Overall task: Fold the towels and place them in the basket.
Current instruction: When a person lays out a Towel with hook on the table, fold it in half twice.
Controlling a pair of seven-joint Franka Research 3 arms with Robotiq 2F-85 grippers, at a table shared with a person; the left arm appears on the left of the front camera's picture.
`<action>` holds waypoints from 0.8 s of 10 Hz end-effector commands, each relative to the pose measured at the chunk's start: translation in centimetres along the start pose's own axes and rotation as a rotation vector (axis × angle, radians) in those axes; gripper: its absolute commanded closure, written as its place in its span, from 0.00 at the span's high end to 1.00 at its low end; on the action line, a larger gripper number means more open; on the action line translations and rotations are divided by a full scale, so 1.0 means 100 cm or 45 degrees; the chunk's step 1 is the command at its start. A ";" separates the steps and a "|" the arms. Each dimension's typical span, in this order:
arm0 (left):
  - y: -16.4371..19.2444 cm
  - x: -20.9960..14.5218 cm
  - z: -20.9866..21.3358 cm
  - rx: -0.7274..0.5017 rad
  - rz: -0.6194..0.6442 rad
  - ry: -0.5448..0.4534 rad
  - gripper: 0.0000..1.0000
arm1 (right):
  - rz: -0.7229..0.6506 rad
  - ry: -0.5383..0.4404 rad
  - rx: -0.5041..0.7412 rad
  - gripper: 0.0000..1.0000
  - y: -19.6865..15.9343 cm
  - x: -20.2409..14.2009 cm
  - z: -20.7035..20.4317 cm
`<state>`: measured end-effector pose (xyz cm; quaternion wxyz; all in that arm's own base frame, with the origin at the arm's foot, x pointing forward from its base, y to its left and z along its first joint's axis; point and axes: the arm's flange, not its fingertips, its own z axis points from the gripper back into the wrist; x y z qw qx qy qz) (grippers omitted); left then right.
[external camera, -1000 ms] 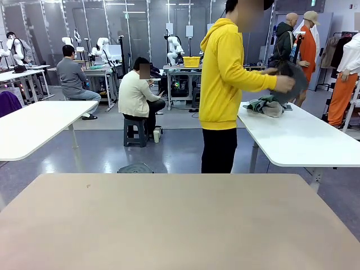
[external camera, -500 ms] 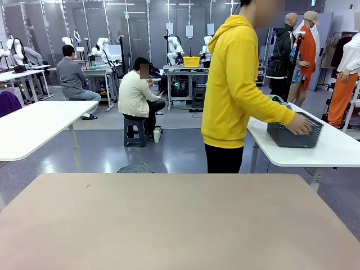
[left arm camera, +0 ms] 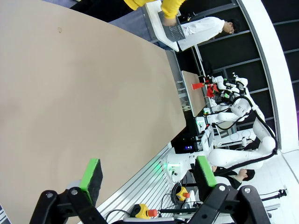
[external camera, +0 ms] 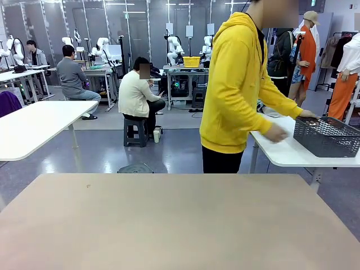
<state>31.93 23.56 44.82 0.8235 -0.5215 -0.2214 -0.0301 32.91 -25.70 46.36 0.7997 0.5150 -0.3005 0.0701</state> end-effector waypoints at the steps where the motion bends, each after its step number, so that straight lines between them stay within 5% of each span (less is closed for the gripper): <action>1: 0.001 0.001 0.001 0.004 -0.014 -0.008 1.00 | 0.008 0.001 0.010 1.00 0.000 0.000 0.002; 8: 0.001 0.001 0.001 0.004 -0.014 -0.008 1.00 | 0.008 0.001 0.010 1.00 0.000 0.000 0.002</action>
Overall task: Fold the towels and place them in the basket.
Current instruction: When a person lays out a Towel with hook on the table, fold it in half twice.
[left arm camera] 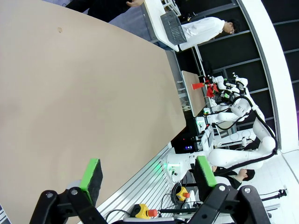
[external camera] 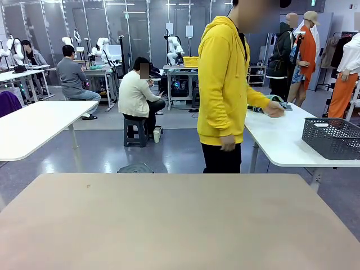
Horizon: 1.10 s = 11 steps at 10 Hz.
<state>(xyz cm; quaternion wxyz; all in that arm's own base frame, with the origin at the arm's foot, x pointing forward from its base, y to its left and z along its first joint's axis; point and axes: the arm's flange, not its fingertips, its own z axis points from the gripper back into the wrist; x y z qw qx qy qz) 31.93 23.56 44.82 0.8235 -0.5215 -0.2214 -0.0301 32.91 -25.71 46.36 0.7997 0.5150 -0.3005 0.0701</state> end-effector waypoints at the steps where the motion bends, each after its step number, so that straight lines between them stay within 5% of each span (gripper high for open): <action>1: 0.001 0.001 0.001 0.004 -0.014 -0.008 1.00 | 0.008 0.001 0.010 1.00 0.000 0.000 0.002; 11: 0.001 0.001 0.001 0.004 -0.014 -0.008 1.00 | 0.008 0.001 0.010 1.00 0.000 0.000 0.002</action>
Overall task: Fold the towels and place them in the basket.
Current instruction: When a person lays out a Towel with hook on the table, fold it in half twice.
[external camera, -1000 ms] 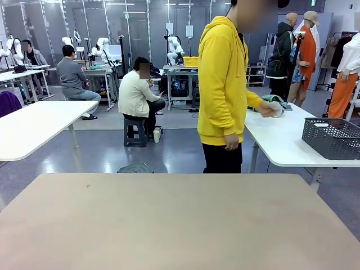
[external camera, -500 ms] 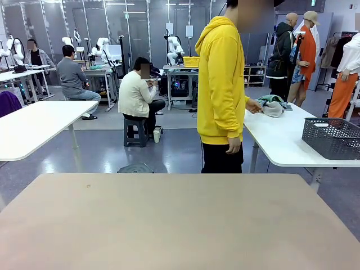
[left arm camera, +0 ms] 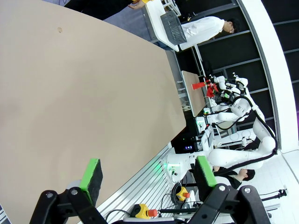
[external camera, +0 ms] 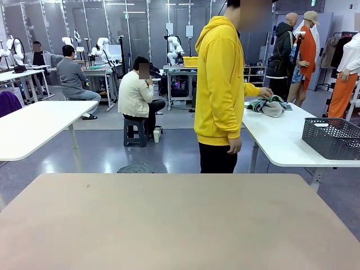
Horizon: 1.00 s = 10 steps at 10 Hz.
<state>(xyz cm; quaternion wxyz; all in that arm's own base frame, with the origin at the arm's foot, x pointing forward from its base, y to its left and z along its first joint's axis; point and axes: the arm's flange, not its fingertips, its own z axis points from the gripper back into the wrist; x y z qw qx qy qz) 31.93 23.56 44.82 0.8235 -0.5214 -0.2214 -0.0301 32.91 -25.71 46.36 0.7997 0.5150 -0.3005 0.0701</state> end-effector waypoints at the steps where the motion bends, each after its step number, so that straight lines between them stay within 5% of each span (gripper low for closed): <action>1: 0.001 0.001 0.001 0.004 -0.014 -0.008 1.00 | 0.008 0.001 0.010 1.00 0.000 0.000 0.002; 10: 0.001 0.001 0.001 0.004 -0.014 -0.008 1.00 | 0.008 0.001 0.010 1.00 0.000 0.000 0.002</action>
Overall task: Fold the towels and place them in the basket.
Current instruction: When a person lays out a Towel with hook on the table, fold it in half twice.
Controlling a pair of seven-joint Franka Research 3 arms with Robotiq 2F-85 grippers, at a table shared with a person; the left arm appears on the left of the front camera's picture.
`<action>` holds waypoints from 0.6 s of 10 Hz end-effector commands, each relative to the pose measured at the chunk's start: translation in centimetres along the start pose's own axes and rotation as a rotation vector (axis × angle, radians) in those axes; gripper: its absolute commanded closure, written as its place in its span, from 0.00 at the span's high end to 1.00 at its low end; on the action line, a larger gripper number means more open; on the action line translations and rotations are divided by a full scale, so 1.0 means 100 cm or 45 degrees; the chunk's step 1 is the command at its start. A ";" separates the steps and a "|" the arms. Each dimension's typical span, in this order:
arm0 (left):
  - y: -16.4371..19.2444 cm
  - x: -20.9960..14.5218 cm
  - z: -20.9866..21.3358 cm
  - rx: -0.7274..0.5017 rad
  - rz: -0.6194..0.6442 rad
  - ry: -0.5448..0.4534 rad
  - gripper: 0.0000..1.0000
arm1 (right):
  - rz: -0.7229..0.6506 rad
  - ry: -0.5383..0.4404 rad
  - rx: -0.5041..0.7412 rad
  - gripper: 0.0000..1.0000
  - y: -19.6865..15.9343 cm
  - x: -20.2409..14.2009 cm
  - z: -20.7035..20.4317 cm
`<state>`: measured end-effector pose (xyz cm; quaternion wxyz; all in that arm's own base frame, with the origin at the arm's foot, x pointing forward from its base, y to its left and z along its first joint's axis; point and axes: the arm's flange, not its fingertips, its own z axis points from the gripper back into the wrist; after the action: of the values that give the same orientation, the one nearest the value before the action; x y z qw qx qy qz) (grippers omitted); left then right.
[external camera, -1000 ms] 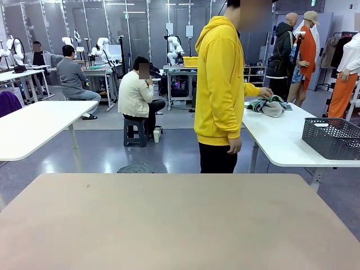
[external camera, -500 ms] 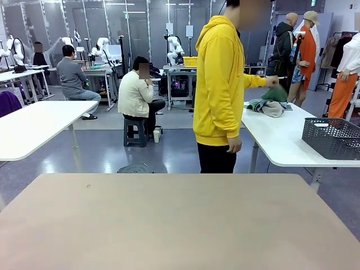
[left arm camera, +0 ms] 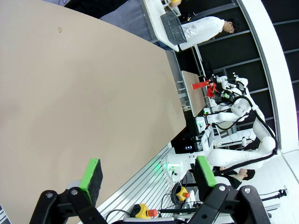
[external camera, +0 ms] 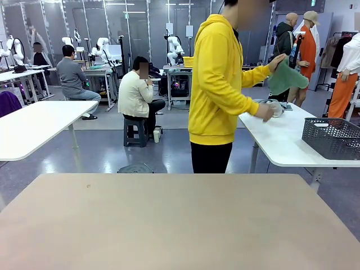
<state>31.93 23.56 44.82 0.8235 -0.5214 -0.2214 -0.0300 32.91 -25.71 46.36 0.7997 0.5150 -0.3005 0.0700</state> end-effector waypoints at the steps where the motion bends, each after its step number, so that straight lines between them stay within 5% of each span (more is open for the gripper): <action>1: 0.001 0.001 0.001 0.004 -0.014 -0.008 1.00 | 0.008 0.001 0.010 1.00 0.000 0.000 0.002; 6: 0.001 0.001 0.001 0.004 -0.014 -0.008 1.00 | 0.008 0.001 0.010 1.00 0.000 0.000 0.002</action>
<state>31.93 23.56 44.82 0.8235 -0.5214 -0.2214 -0.0300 32.91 -25.71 46.36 0.7997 0.5150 -0.3005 0.0700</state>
